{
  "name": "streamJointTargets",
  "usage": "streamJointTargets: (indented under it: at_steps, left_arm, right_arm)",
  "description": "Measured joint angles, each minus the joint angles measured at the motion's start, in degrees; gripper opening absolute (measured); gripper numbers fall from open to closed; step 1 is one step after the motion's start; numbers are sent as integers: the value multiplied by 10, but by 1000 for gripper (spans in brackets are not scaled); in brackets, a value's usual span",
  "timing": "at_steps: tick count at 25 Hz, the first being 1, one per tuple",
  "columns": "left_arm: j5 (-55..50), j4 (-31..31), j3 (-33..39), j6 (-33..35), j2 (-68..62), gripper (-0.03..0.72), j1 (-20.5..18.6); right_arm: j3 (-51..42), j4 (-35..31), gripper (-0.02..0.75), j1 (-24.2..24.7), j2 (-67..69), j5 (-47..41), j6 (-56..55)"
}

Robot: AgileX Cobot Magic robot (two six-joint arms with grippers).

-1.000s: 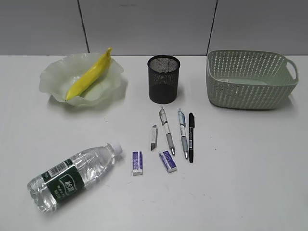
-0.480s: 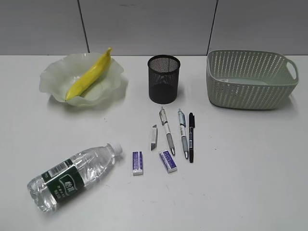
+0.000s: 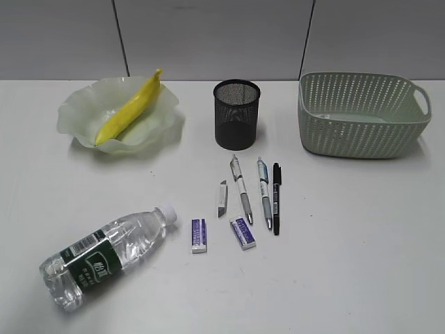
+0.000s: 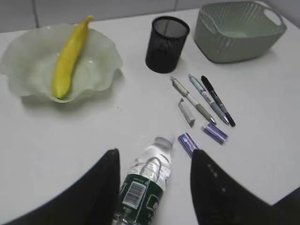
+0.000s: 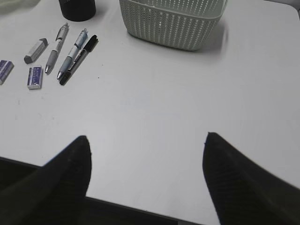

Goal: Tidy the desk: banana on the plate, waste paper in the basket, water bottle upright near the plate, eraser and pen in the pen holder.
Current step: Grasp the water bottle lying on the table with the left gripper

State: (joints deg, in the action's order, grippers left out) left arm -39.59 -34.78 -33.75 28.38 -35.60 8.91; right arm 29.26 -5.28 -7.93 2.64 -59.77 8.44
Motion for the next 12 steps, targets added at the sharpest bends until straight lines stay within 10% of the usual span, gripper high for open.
streamJointTargets:
  at_steps: [7,12]
  left_arm:
    - [-45,-37,-101,113,-291,438,6]
    - [-54,24,-190,106,-446,512,80]
  right_arm:
    - [0,0,581,0,0,1,0]
    - [0,0,580,0,0,1,-1]
